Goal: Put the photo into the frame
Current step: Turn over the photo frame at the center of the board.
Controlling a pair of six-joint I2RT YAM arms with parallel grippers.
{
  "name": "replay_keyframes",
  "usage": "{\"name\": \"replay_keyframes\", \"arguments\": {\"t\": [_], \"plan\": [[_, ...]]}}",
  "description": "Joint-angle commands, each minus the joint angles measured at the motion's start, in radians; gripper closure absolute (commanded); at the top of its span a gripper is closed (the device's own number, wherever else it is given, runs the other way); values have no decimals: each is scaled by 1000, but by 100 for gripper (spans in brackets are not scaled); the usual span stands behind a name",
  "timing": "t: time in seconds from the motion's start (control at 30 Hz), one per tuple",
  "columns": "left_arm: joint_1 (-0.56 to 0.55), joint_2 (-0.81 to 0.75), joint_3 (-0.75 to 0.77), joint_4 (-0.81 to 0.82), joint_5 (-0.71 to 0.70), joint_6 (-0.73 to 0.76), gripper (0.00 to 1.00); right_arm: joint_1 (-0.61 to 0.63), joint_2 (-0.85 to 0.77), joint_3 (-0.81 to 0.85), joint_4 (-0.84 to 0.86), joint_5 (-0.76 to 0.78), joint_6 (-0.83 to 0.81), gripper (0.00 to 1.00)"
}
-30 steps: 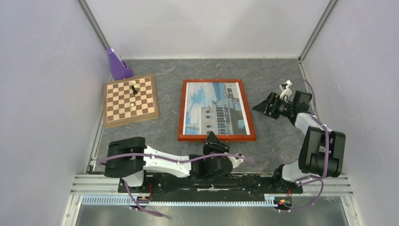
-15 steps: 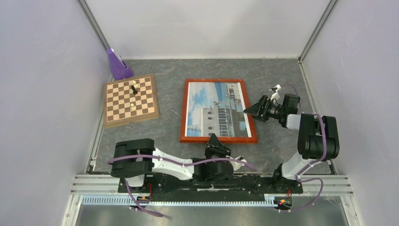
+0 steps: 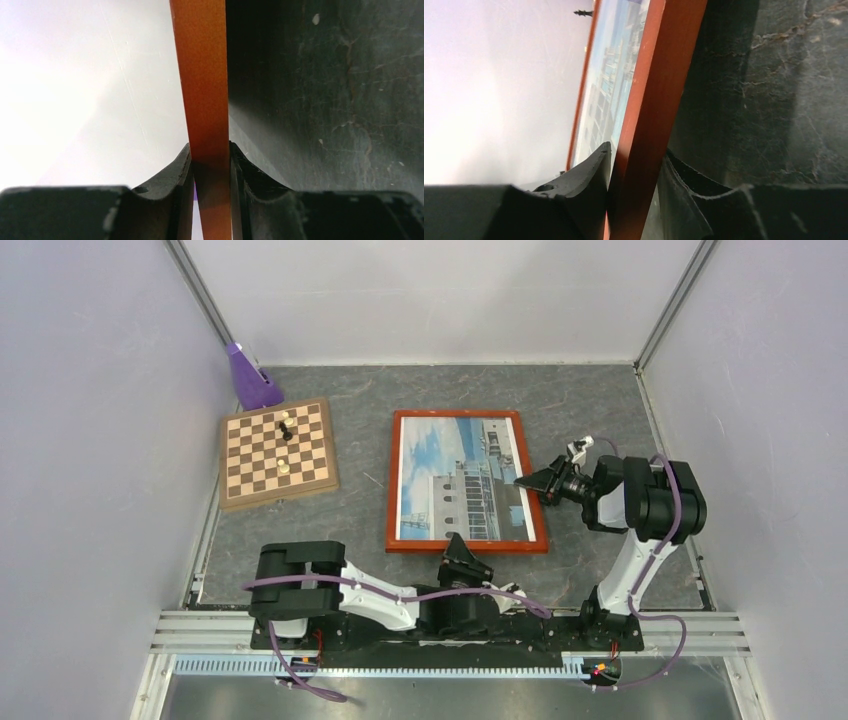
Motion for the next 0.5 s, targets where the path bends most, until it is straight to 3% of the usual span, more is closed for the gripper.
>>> {"name": "replay_keyframes", "arguments": {"t": [0.0,0.07,0.2,0.33,0.47], "plan": [[-20,6,30,-85,22,-26,98,1,-84,69,-283,23,-297,65],[-24,6,33,-108,30,-43,98,2,-97,105,-414,45,-410,68],[-27,17,41,-141,40,-65,95,1,-105,90,-398,49,-399,76],[-28,27,43,-178,57,-91,80,0,-105,89,-389,46,-389,82],[-29,49,38,-195,70,-105,65,-8,-98,72,-270,20,-292,94]]}}
